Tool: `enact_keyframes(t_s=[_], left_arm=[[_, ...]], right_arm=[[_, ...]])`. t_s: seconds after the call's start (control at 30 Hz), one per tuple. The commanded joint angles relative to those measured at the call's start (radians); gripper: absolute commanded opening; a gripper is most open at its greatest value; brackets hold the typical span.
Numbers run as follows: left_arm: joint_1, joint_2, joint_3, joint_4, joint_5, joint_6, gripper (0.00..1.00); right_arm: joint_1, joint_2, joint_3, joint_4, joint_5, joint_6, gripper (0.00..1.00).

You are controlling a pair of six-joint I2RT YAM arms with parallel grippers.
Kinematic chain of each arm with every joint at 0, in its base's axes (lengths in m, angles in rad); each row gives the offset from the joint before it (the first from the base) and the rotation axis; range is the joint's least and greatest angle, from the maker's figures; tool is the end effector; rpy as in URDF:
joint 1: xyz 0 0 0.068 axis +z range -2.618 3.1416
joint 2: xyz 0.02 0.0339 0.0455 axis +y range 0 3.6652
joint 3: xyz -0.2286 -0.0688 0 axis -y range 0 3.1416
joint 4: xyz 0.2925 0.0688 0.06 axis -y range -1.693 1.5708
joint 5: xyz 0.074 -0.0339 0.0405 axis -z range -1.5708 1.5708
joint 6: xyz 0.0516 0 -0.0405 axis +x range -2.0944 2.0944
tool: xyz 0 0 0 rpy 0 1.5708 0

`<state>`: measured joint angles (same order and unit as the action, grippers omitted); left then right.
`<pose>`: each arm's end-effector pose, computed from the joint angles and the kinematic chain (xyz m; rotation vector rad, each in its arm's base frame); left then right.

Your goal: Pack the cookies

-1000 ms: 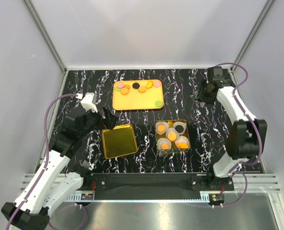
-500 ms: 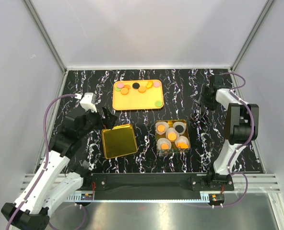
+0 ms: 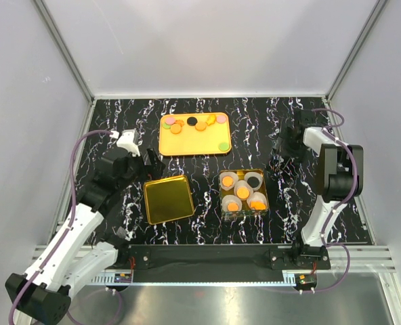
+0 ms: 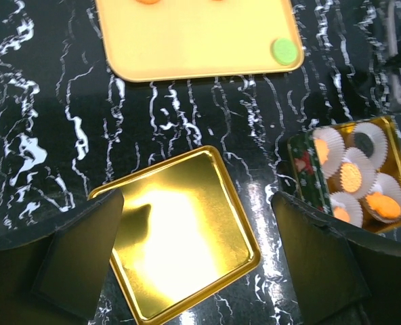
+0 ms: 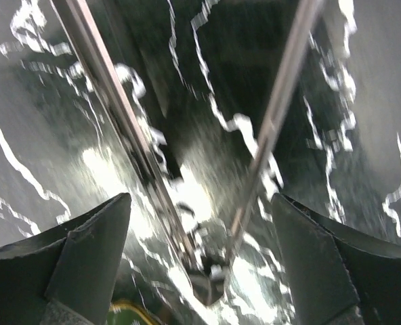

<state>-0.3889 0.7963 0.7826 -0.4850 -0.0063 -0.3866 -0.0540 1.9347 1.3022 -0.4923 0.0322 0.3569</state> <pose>0.2442 -0.0997 0.2728 -0.0015 2.1032 -0.4663 0.4262 -0.0247 0.0893 0.5595 2.6368 0.0493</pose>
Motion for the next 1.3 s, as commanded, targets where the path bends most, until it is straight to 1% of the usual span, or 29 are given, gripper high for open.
enact_keyframes(t_s=[0.0,0.13,0.17,0.2,0.23,0.27,0.3,0.33,0.4,0.43,0.5,0.6,0.67,0.77,0.83,0.97,1.0,1.1,1.13,1.2,1.23,1.27], left_arm=[[0.005,0.02,0.006,0.003,-0.089,-0.023,0.99],[0.008,0.084,0.007,-0.052,-0.159,-0.087,0.98],[0.012,0.098,0.004,-0.062,-0.179,-0.103,0.98],[0.018,0.119,-0.008,-0.075,-0.187,-0.142,0.94],[0.027,0.13,-0.02,-0.076,-0.198,-0.164,0.93],[0.033,0.138,-0.034,-0.075,-0.196,-0.184,0.91],[0.042,0.152,-0.064,-0.066,-0.196,-0.219,0.88],[0.044,0.156,-0.08,-0.061,-0.207,-0.236,0.87],[0.044,0.167,-0.129,-0.043,-0.216,-0.286,0.86],[0.044,0.169,-0.147,-0.038,-0.227,-0.305,0.83],[0.044,0.165,-0.203,-0.014,-0.23,-0.351,0.82],[0.044,0.156,-0.273,0.012,-0.238,-0.402,0.77],[0.044,0.149,-0.324,0.028,-0.242,-0.423,0.76],[0.044,0.12,-0.379,0.054,-0.242,-0.449,0.74],[0.044,0.103,-0.404,0.078,-0.227,-0.454,0.72],[0.044,0.115,-0.45,0.169,-0.199,-0.442,0.62],[0.044,0.124,-0.456,0.186,-0.195,-0.436,0.56],[0.044,0.133,-0.48,0.236,-0.167,-0.431,0.45],[0.044,0.139,-0.482,0.249,-0.159,-0.431,0.35],[0.044,0.155,-0.48,0.258,-0.147,-0.42,0.27],[0.044,0.159,-0.479,0.263,-0.138,-0.419,0.19],[0.044,0.168,-0.471,0.267,-0.133,-0.416,0.12]], right_arm=[[0.005,-0.126,-0.047,-0.031,-0.008,0.013,0.92],[0.025,-0.296,-0.125,-0.035,-0.002,0.008,0.92],[0.04,-0.368,-0.141,-0.037,-0.005,0.007,0.92],[0.09,-0.4,-0.164,-0.037,0.0,0.01,0.91],[0.126,-0.458,-0.172,-0.04,0.011,0.014,0.91],[0.164,-0.479,-0.175,-0.042,0.021,0.017,0.91],[0.234,-0.496,-0.17,-0.045,0.031,0.025,0.89],[0.265,-0.519,-0.169,-0.043,0.025,0.031,0.89],[0.324,-0.533,-0.166,-0.031,0.006,0.047,0.88],[0.376,-0.539,-0.164,-0.026,0.0,0.05,0.87],[0.428,-0.537,-0.159,-0.017,-0.011,0.059,0.86],[0.535,-0.531,-0.15,-0.012,-0.006,0.063,0.85],[0.601,-0.517,-0.139,-0.014,0.001,0.065,0.84],[0.669,-0.503,-0.133,-0.009,0.005,0.066,0.84],[0.689,-0.494,-0.135,0.001,-0.008,0.073,0.84],[0.737,-0.491,-0.133,0.009,-0.017,0.082,0.84],[0.744,-0.488,-0.135,0.012,-0.024,0.085,0.84],[0.758,-0.476,-0.132,0.026,-0.063,0.085,0.84],[0.766,-0.461,-0.123,0.029,-0.081,0.082,0.84],[0.779,-0.442,-0.107,0.029,-0.089,0.079,0.84],[0.789,-0.421,-0.097,0.024,-0.104,0.076,0.84],[0.79,-0.408,-0.077,0.027,-0.118,0.071,0.84]])
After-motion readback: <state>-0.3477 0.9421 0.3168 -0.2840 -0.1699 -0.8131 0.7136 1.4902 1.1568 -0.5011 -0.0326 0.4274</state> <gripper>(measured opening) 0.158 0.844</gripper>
